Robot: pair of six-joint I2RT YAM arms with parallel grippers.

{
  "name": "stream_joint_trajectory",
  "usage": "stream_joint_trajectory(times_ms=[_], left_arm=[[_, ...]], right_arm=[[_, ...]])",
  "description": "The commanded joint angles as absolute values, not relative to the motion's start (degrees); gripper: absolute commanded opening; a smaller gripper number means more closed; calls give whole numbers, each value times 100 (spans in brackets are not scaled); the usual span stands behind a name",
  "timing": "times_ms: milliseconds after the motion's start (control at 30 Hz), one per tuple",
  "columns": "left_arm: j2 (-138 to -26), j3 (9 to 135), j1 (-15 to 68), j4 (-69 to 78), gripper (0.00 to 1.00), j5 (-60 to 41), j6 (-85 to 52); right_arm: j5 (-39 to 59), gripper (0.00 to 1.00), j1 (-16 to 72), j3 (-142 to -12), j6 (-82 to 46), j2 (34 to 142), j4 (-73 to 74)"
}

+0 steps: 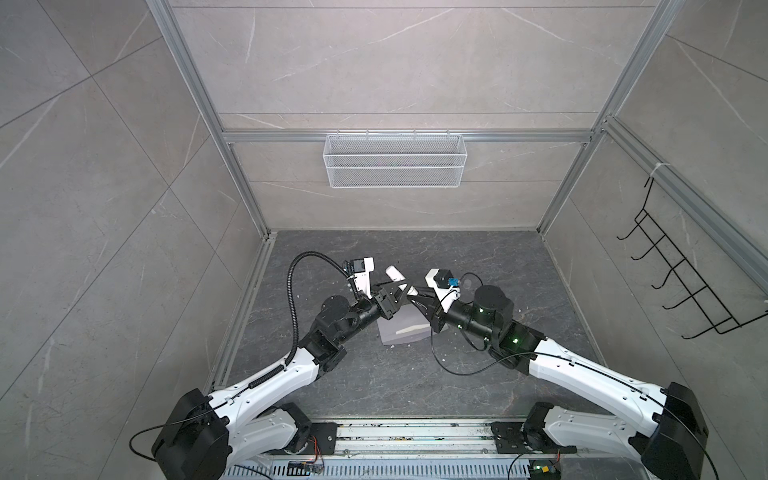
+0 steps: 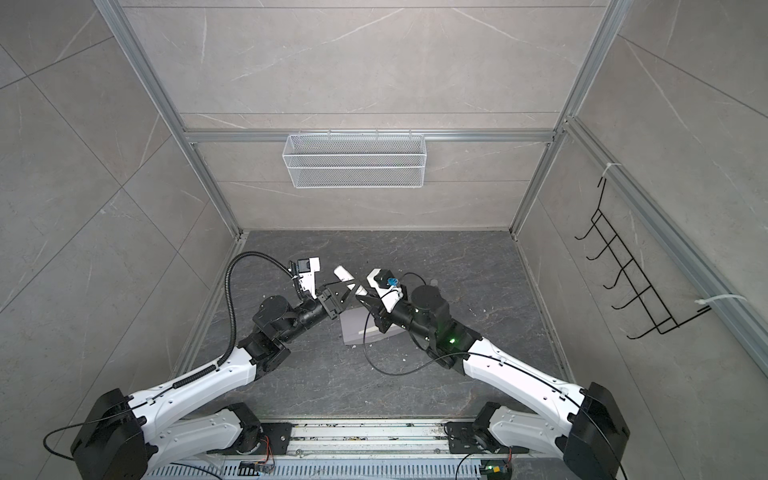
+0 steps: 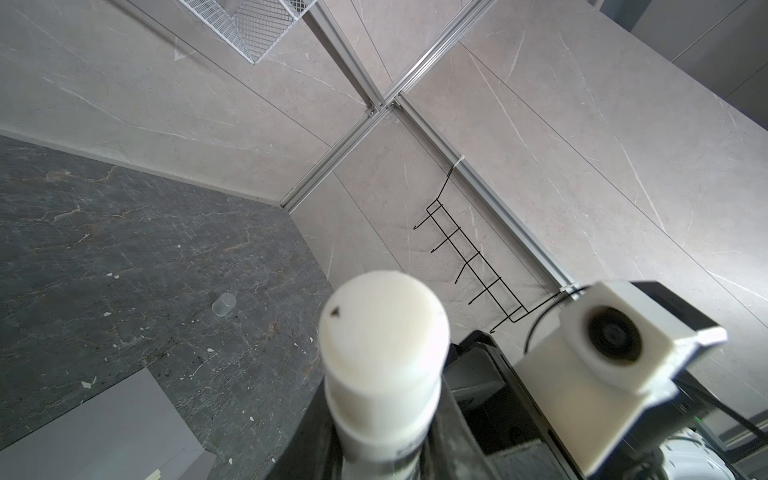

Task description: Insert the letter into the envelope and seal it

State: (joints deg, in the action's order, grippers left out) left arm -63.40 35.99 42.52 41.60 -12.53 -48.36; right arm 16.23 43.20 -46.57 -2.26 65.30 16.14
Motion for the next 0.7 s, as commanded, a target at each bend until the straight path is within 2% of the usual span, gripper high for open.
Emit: stream_joint_trajectory(times_ms=[0,167,300,467,667], left_arm=[[-6288,3641,4258,4679,0,-1615,-4659],[-6286,3622,4261,4828,0,-1779,-4641],[-6265,3606,4255,4858,0,-1823,-4596],[-6258,3581,4254,4878,0,-1846,-4579],[-6257,3569,4256,4904,0,-1834,-4579]], right_arm=[[3430,12,3485,-4910,-1843,6716,2117],[4753,12,2939,-4934,-3220,7318,3347],[5279,13,2715,-4904,-4150,7735,4308],[5387,14,2607,-4922,-4648,8002,4711],[5332,15,2603,-5012,-4399,7974,4260]])
